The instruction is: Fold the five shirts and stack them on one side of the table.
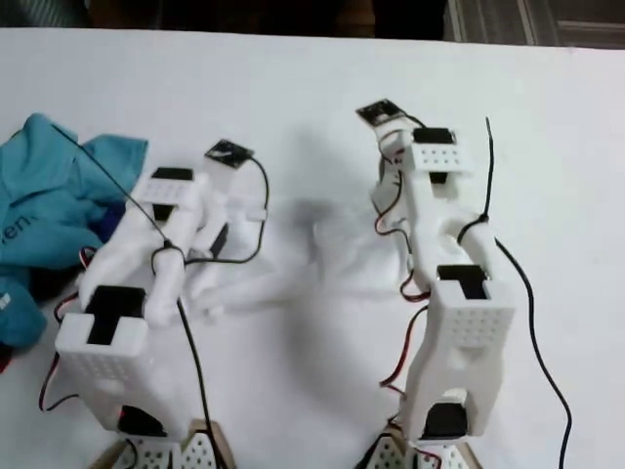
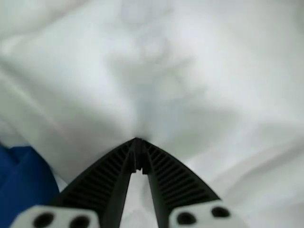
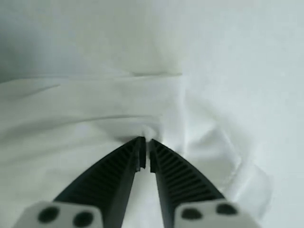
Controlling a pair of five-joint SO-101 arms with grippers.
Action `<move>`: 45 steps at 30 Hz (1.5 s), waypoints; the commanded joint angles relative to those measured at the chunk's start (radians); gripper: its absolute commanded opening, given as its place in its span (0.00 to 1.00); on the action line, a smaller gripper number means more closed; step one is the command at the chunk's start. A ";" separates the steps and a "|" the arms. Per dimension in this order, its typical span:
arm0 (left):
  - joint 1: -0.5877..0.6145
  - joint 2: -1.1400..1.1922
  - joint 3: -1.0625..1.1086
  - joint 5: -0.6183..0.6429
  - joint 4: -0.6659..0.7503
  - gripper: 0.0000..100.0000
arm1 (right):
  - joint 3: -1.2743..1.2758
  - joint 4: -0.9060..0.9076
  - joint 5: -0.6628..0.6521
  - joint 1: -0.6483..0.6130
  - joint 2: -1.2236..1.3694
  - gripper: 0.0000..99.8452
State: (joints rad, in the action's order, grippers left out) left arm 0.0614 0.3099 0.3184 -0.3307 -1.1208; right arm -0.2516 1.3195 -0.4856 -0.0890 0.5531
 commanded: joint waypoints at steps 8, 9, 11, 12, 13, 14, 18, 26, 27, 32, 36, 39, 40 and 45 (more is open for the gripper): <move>0.002 0.005 -0.012 0.008 0.031 0.03 | -0.078 0.005 -0.003 0.007 -0.018 0.02; 0.002 0.005 -0.012 0.008 0.031 0.03 | -0.078 0.002 -0.003 0.007 -0.016 0.02; 0.002 0.005 -0.012 0.006 0.031 0.03 | -0.077 -0.015 -0.005 0.007 -0.008 0.02; 0.002 0.005 -0.012 0.006 0.031 0.03 | -0.075 -0.019 -0.005 0.007 -0.005 0.02; 0.002 0.005 -0.012 0.005 0.031 0.03 | -0.072 -0.028 -0.005 0.007 -0.005 0.02; 0.002 0.005 -0.012 0.005 0.031 0.03 | -0.074 -0.031 -0.005 0.007 -0.005 0.03; 0.002 0.005 -0.012 0.008 0.031 0.03 | -0.080 -0.021 -0.003 0.010 -0.042 0.10; 0.003 -0.026 -0.028 0.011 0.002 0.03 | -0.071 0.087 -0.002 0.059 -0.206 0.13; 0.009 -0.044 -0.030 0.011 -0.014 0.03 | -0.069 0.107 -0.002 0.068 -0.219 0.13; 0.110 -0.158 -0.039 0.008 -0.018 0.03 | -0.068 0.183 -0.002 0.093 -0.262 0.13; 0.270 -0.161 -0.035 -0.038 0.054 0.03 | -0.068 0.203 -0.008 0.117 -0.289 0.13; 0.359 -0.147 -0.033 -0.127 0.080 0.03 | -0.068 0.203 -0.008 0.131 -0.311 0.13; 0.384 -0.127 -0.041 -0.153 0.080 0.03 | -0.068 0.203 -0.008 0.131 -0.318 0.13; 0.543 0.020 -0.073 -0.256 0.161 0.03 | -0.068 0.251 -0.009 0.107 -0.363 0.13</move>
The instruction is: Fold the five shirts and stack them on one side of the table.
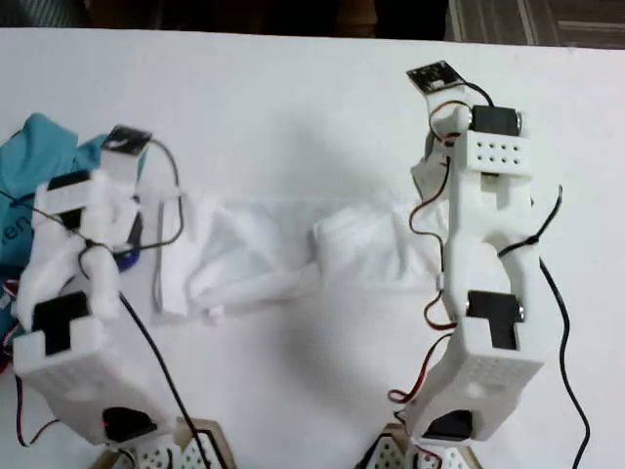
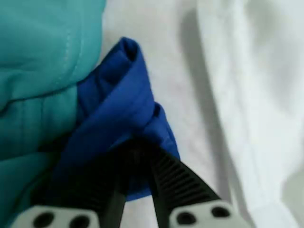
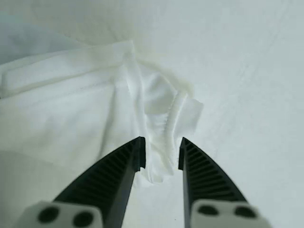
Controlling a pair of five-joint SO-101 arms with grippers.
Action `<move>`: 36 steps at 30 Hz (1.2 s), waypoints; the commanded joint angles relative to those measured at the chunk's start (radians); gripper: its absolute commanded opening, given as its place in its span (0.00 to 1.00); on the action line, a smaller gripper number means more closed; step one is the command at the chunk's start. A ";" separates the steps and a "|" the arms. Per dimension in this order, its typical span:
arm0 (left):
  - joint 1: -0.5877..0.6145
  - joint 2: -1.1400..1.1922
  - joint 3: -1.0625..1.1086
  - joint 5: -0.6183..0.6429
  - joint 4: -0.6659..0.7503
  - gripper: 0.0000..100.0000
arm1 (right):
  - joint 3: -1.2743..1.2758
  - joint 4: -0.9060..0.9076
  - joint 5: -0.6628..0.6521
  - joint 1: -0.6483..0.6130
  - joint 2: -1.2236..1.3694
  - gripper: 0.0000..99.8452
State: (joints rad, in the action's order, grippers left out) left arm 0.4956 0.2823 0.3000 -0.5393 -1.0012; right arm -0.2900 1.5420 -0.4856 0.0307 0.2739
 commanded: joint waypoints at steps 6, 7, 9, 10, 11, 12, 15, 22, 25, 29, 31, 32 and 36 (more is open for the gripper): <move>0.293 0.110 -0.263 -0.054 -0.041 0.03 | 0.021 0.048 -0.009 -0.030 -0.137 0.13; 0.308 0.110 -0.292 -0.055 -0.054 0.03 | 0.063 0.042 -0.009 -0.030 -0.150 0.13; 0.325 0.114 -0.340 -0.057 -0.083 0.03 | 0.170 0.004 -0.009 -0.028 -0.188 0.13; 0.327 0.114 -0.355 -0.057 -0.100 0.03 | 0.235 -0.033 -0.009 -0.024 -0.216 0.13; 0.327 0.114 -0.371 -0.057 -0.121 0.03 | 0.310 -0.081 -0.009 -0.019 -0.251 0.13; 0.324 0.114 -0.387 -0.055 -0.143 0.03 | 0.384 -0.128 -0.009 -0.015 -0.289 0.13; 0.292 0.106 -0.432 -0.049 -0.222 0.03 | 0.605 -0.275 -0.011 -0.010 -0.400 0.13; 0.180 0.106 -0.634 0.012 -0.474 0.17 | 0.847 -0.417 -0.011 0.021 -0.476 0.13; 0.112 0.106 -0.707 0.020 -0.577 0.24 | 0.853 -0.427 -0.011 0.081 -0.461 0.13; 0.009 0.109 -0.731 0.072 -0.667 0.23 | 0.853 -0.429 -0.012 0.150 -0.455 0.13; -0.034 0.117 -0.725 0.104 -0.694 0.23 | 0.853 -0.424 -0.012 0.166 -0.455 0.13; -0.049 0.117 -0.704 0.130 -0.687 0.23 | 0.853 -0.423 -0.012 0.168 -0.455 0.13; -0.084 0.115 -0.568 0.221 -0.611 0.23 | 0.853 -0.423 -0.012 0.160 -0.461 0.13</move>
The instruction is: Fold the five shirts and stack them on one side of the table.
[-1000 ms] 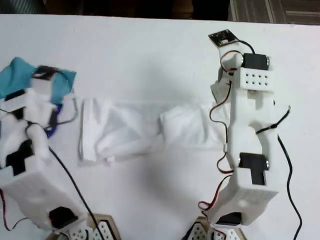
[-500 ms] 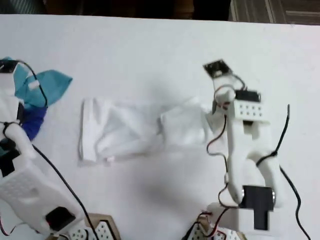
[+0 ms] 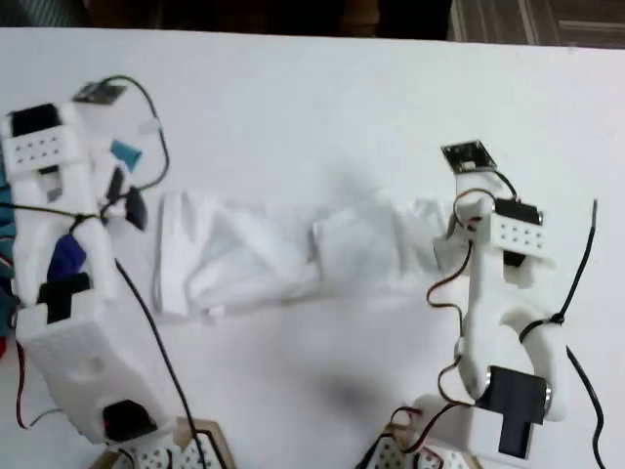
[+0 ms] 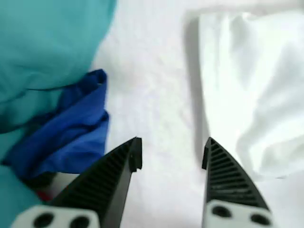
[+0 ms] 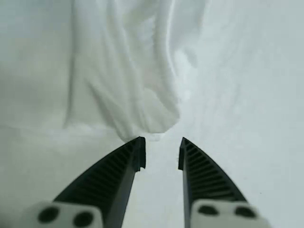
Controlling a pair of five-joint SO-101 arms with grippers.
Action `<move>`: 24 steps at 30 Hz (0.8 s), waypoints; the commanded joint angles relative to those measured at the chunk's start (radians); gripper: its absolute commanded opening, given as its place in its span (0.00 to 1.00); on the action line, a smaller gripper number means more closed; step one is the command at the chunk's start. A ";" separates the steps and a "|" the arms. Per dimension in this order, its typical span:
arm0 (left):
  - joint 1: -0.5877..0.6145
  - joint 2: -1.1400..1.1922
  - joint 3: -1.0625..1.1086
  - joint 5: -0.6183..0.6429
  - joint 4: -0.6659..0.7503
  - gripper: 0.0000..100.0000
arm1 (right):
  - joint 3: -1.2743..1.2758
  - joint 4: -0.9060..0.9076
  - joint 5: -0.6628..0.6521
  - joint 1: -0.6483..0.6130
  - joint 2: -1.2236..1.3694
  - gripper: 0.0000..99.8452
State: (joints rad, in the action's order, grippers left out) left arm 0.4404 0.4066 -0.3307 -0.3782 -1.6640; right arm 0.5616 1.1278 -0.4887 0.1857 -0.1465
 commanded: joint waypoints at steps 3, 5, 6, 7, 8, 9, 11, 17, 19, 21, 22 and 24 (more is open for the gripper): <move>-0.046 -0.011 0.205 0.106 0.169 0.23 | 0.002 -0.008 -0.009 0.004 -0.041 0.13; -0.063 -0.015 0.294 0.130 0.247 0.23 | 0.002 -0.008 -0.009 0.004 -0.041 0.13; -0.074 -0.015 0.329 0.143 0.278 0.23 | 0.002 -0.010 -0.009 0.004 -0.041 0.13; -0.084 -0.015 0.357 0.153 0.302 0.23 | 0.000 -0.012 -0.009 0.004 -0.039 0.13; -0.095 -0.015 0.381 0.166 0.324 0.23 | -0.002 -0.012 -0.009 0.004 -0.038 0.13; -0.104 -0.014 0.397 0.178 0.344 0.23 | -0.002 -0.012 -0.009 0.004 -0.038 0.13; -0.121 -0.011 0.418 0.201 0.368 0.23 | -0.002 -0.012 -0.009 0.004 -0.038 0.13; -0.166 -0.008 0.426 0.255 0.377 0.23 | -0.002 -0.010 -0.009 0.004 -0.041 0.13; -0.164 -0.006 0.427 0.267 0.385 0.23 | -0.002 -0.008 -0.009 0.005 -0.041 0.13; -0.164 -0.006 0.429 0.269 0.387 0.23 | -0.002 -0.008 -0.009 0.005 -0.041 0.13; -0.164 -0.006 0.429 0.269 0.385 0.23 | -0.002 -0.008 -0.009 0.005 -0.041 0.13; -0.164 -0.005 0.429 0.269 0.384 0.23 | -0.002 -0.008 -0.009 0.004 -0.041 0.13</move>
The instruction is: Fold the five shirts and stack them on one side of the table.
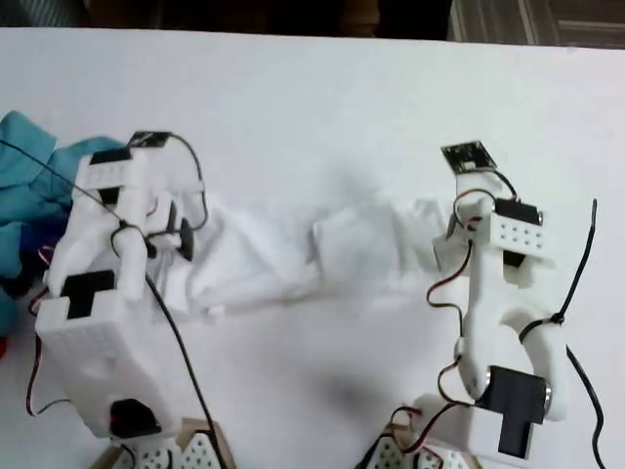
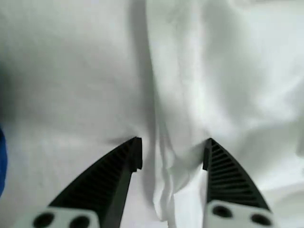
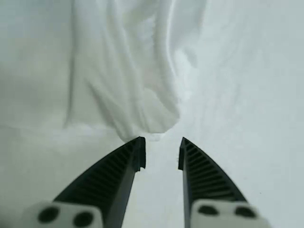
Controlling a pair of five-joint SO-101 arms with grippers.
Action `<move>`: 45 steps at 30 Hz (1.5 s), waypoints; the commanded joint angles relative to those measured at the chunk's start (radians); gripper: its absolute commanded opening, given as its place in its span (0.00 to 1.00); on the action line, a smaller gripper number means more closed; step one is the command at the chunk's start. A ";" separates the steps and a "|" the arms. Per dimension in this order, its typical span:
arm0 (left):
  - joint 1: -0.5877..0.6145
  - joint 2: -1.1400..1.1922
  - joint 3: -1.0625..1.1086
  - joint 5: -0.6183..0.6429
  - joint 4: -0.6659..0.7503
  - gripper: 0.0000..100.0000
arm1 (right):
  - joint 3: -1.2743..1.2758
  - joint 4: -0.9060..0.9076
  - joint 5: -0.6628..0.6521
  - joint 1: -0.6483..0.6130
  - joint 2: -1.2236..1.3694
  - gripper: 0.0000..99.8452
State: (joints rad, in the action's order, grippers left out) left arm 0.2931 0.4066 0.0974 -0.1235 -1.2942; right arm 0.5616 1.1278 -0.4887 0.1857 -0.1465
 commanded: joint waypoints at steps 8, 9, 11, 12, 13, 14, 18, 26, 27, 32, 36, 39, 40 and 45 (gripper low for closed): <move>-0.018 0.094 -0.028 0.008 0.006 0.19 | -0.003 -0.012 -0.009 0.004 -0.042 0.13; -0.018 0.109 -0.047 0.003 -0.015 0.15 | -0.003 -0.012 -0.009 0.004 -0.042 0.13; -0.018 0.147 -0.105 -0.009 -0.057 0.04 | -0.003 -0.012 -0.009 0.007 -0.042 0.13; -0.017 0.161 -0.128 -0.011 -0.072 0.02 | -0.003 -0.012 -0.009 0.007 -0.042 0.13; -0.015 0.173 -0.148 -0.014 -0.084 0.03 | -0.003 -0.012 -0.009 0.008 -0.042 0.13; -0.014 0.187 -0.165 -0.014 -0.094 0.03 | -0.003 -0.010 -0.009 0.010 -0.042 0.13; 0.011 0.221 -0.213 -0.051 -0.124 0.03 | -0.003 -0.008 -0.009 0.012 -0.042 0.13; 0.176 0.178 -0.329 -0.141 -0.216 0.03 | 0.003 -0.012 -0.009 0.015 -0.042 0.13; 0.189 0.172 -0.355 -0.153 -0.242 0.03 | 0.006 -0.013 -0.009 0.024 -0.042 0.13; 0.193 0.137 -0.476 -0.187 -0.387 0.03 | 0.094 -0.114 -0.009 0.101 -0.042 0.13; 0.120 0.092 -0.545 -0.189 -0.479 0.03 | 0.166 -0.216 -0.009 0.160 -0.038 0.13; 0.034 0.044 -0.552 -0.186 -0.488 0.03 | 0.207 -0.272 -0.009 0.200 -0.035 0.13; 0.000 0.028 -0.550 -0.184 -0.488 0.03 | 0.222 -0.295 -0.009 0.213 -0.035 0.13; -0.187 -0.040 -0.550 -0.181 -0.489 0.03 | 0.325 -0.449 0.000 0.266 -0.033 0.13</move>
State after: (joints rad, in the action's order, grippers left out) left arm 0.2163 0.4542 -0.4150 -0.3061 -1.7622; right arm 0.8546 0.7626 -0.4902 0.4219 -0.1465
